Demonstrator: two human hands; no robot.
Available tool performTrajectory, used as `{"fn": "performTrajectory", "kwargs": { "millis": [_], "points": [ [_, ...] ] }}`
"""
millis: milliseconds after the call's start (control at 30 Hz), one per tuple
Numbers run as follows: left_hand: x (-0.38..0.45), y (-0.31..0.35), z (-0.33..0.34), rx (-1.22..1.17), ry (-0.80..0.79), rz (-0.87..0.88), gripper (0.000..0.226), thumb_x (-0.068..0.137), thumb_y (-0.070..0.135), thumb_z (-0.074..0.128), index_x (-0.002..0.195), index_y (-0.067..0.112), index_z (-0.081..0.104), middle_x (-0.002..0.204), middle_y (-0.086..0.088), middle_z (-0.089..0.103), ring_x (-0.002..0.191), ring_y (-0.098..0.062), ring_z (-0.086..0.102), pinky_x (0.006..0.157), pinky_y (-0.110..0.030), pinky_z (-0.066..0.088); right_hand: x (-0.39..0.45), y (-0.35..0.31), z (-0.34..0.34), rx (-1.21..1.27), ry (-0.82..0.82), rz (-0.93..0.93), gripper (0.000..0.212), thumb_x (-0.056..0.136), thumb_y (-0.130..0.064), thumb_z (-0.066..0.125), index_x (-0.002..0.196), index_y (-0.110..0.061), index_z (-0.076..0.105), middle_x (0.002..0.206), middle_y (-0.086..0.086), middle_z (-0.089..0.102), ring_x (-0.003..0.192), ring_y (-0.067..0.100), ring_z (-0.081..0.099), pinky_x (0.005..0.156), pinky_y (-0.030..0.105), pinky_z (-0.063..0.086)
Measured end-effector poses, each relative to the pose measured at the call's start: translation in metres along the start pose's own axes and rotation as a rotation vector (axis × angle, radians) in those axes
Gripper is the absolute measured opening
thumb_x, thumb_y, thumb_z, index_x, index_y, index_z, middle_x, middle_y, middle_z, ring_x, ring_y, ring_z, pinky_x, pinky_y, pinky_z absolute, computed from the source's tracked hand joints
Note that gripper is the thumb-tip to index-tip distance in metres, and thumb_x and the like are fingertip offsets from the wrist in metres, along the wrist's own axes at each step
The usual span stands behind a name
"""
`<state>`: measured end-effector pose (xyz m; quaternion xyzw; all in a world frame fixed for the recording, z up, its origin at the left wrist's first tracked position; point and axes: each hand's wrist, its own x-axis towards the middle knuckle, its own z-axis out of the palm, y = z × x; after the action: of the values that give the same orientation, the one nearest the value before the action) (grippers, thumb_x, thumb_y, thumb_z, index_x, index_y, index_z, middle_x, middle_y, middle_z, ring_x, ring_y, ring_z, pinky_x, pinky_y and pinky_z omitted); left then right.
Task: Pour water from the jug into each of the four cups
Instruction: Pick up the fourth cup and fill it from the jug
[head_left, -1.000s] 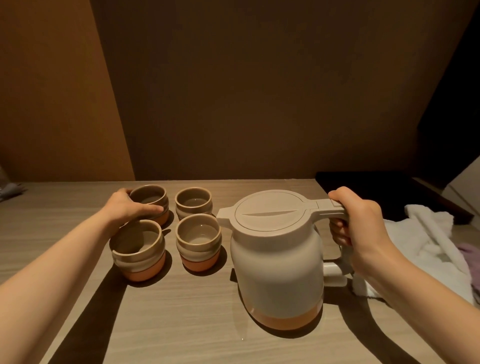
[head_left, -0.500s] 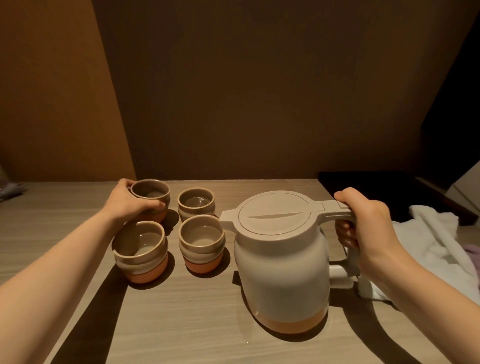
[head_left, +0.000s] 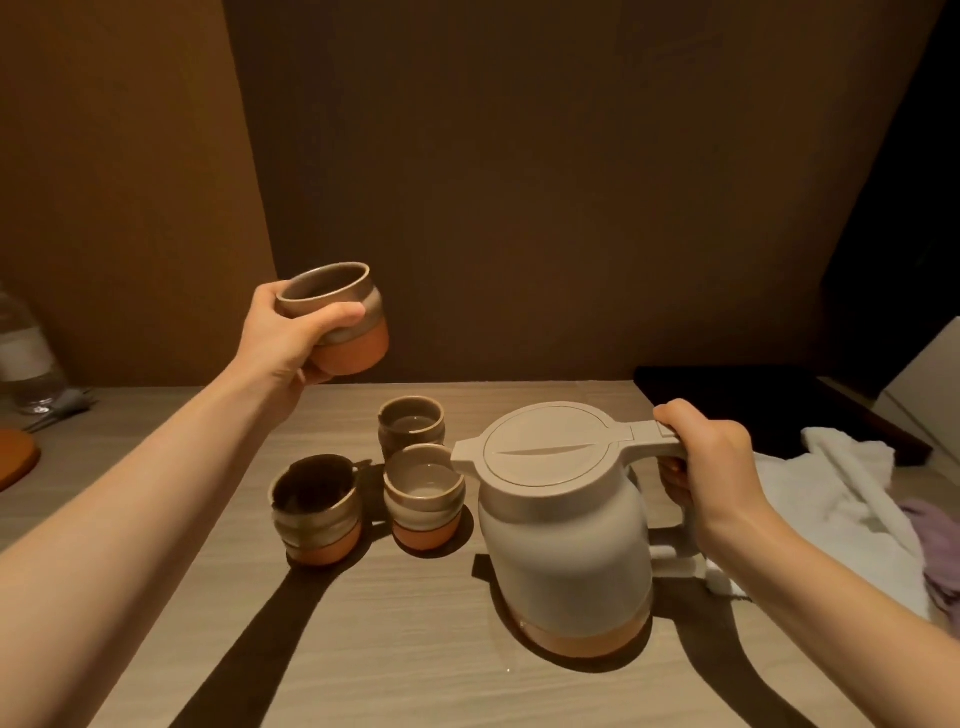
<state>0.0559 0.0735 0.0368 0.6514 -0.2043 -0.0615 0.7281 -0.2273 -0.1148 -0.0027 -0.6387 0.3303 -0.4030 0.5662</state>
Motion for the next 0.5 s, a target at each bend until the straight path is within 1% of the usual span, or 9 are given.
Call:
{"fn": "performTrajectory", "kwargs": {
  "millis": [100,167,267,367,433,500],
  "points": [
    [-0.020,0.006,0.000,0.023,-0.026,0.029,0.078,0.062,0.030,0.087,0.126,0.029,0.043,0.124,0.003,0.053,0.112,-0.020,0.053,0.083,-0.043,0.054,-0.006,-0.002,0.000,-0.012,-0.007,-0.026,0.045,0.087,-0.019,0.054,0.044,-0.011,0.045,0.042,0.000,0.035,0.045,0.014,0.030,0.046,0.029,0.023],
    [-0.037,0.007,-0.002,0.079,-0.037,0.047,0.084,0.055,0.034,0.088,0.127,0.029,0.043,0.122,0.004,0.053,0.112,-0.018,0.053,0.086,-0.042,0.053,-0.011,-0.004,-0.002,-0.024,-0.018,-0.045,0.042,0.086,-0.019,0.054,0.047,-0.009,0.044,0.046,0.004,0.034,0.046,0.015,0.029,0.047,0.030,0.022],
    [-0.063,0.004,-0.005,0.134,-0.055,0.043,0.094,0.045,0.039,0.087,0.128,0.028,0.044,0.122,0.003,0.054,0.111,-0.017,0.054,0.089,-0.043,0.053,-0.019,-0.007,-0.005,-0.033,-0.030,-0.059,0.040,0.086,-0.018,0.054,0.048,-0.008,0.045,0.045,0.002,0.034,0.045,0.013,0.029,0.046,0.031,0.022],
    [-0.088,-0.001,-0.009,0.177,-0.075,0.040,0.091,0.047,0.035,0.088,0.127,0.029,0.045,0.119,0.006,0.056,0.106,-0.015,0.055,0.085,-0.037,0.053,-0.026,-0.009,-0.009,-0.041,-0.037,-0.067,0.040,0.086,-0.018,0.055,0.049,-0.007,0.045,0.044,0.001,0.034,0.045,0.013,0.029,0.046,0.031,0.022],
    [-0.104,-0.007,-0.014,0.215,-0.074,0.037,0.084,0.052,0.028,0.091,0.124,0.031,0.047,0.114,0.011,0.057,0.101,-0.009,0.055,0.080,-0.031,0.051,-0.031,-0.010,-0.009,-0.051,-0.049,-0.074,0.040,0.086,-0.019,0.054,0.050,-0.005,0.045,0.044,0.002,0.034,0.046,0.014,0.030,0.046,0.030,0.023],
    [-0.120,-0.016,-0.019,0.249,-0.085,0.027,0.080,0.053,0.024,0.092,0.120,0.032,0.049,0.110,0.015,0.058,0.099,-0.005,0.055,0.076,-0.026,0.048,-0.035,-0.010,-0.009,-0.061,-0.061,-0.080,0.042,0.087,-0.018,0.054,0.048,-0.006,0.045,0.042,0.001,0.035,0.045,0.013,0.031,0.045,0.029,0.024]
  ]
}}
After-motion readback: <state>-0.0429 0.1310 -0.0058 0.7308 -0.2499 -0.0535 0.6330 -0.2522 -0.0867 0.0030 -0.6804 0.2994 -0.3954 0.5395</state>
